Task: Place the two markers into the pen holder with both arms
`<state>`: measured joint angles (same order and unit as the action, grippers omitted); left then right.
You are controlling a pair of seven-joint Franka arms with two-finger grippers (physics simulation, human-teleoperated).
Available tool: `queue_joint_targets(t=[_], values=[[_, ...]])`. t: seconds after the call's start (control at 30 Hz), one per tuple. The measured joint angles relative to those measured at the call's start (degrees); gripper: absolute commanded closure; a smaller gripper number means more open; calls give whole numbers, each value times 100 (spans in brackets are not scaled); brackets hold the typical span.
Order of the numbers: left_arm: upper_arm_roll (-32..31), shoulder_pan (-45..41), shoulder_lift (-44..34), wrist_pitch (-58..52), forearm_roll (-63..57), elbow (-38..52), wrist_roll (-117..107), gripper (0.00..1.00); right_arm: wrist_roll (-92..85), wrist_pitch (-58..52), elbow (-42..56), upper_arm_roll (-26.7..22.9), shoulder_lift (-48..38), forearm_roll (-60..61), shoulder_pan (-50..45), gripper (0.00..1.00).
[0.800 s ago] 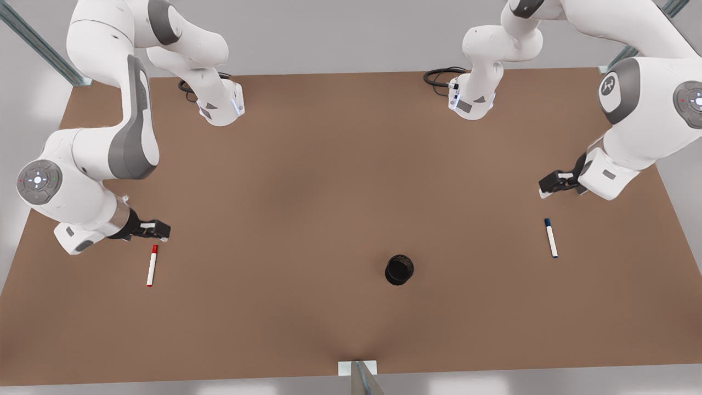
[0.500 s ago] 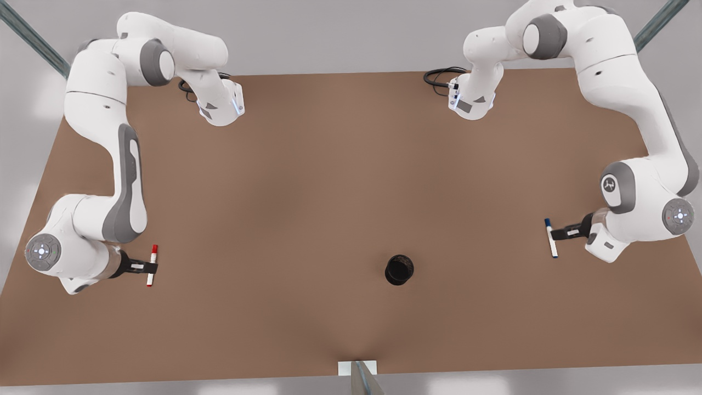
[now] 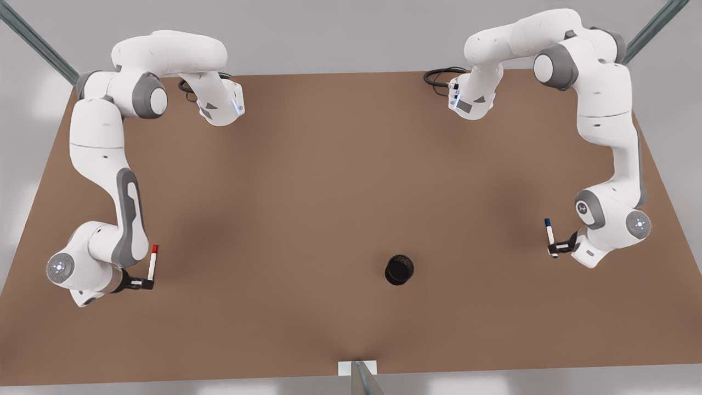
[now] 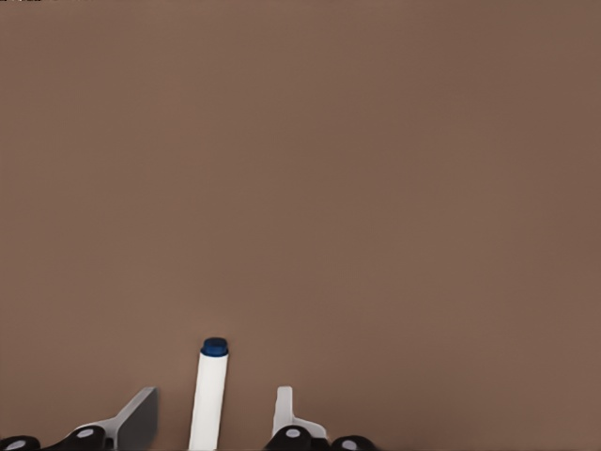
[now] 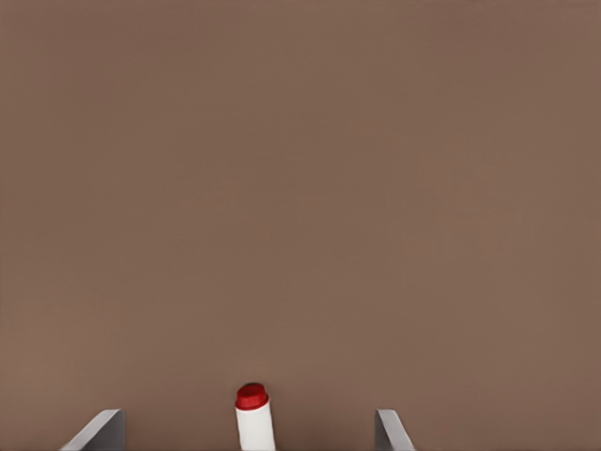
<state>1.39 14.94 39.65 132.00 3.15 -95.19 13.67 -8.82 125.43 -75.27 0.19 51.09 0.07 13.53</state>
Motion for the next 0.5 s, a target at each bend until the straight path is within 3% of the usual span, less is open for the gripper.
queue_joint_targets(t=[0.13,0.3,0.33,0.4,0.5], values=[[1,16,118,234,-12,-32,365,36,-220,189,-308,-1,-73,-7,-13,10],[1,32,242,409,-17,-37,741,40,-478,785,-1457,-2,-599,-21,46,13],[1,33,265,434,-17,-38,805,40,-526,878,-1513,-2,-621,-19,50,23],[1,35,299,473,-18,-38,923,41,-608,1037,-1541,-2,-599,-21,50,32],[1,27,318,512,-19,-44,1076,54,-712,1197,-1538,-2,-566,-23,52,38]])
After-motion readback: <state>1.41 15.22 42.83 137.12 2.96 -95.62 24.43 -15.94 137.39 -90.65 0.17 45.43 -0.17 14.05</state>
